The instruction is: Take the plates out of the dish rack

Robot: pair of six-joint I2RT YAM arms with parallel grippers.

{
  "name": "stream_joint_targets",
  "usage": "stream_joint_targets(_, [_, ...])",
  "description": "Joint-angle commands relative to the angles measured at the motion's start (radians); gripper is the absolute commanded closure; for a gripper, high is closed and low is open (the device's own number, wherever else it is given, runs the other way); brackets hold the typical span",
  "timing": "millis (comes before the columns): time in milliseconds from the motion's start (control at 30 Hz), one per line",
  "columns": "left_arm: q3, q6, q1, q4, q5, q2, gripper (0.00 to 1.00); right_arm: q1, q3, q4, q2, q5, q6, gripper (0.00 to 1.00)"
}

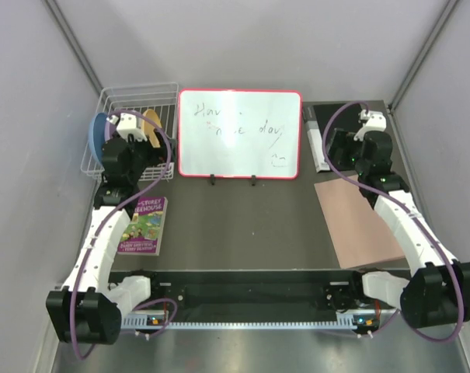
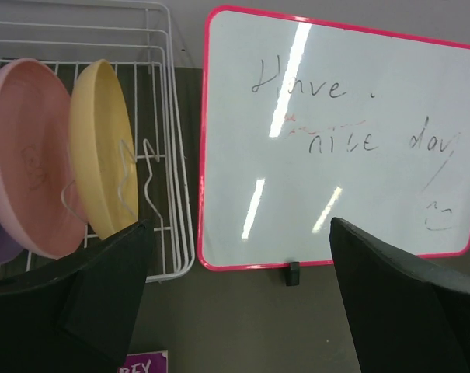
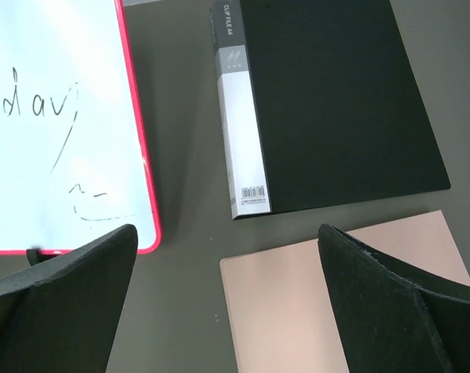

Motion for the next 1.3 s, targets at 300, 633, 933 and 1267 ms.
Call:
stream_joint_targets(300, [0.018,0.227,0.0,0.058,0.061,-0.001,0.01,0.008,0.059,0.0,0.036,0.006,-0.012,0.0])
stream_joint_targets(633, [0.03,0.236,0.0,0.182,-0.265,0.186,0.12,0.008,0.075,-0.033,0.058,0.018,-0.011,0.0])
stream_joint_targets(933, [0.064,0.216,0.0,0.308,-0.403,0.394,0.34,0.008,0.059,-0.014,0.088,0.007,-0.002,0.0])
stream_joint_targets(1267, [0.088,0.216,0.0,0.393,-0.526,0.487,0.68,0.008,0.066,-0.003,0.137,0.013,-0.006,0.0])
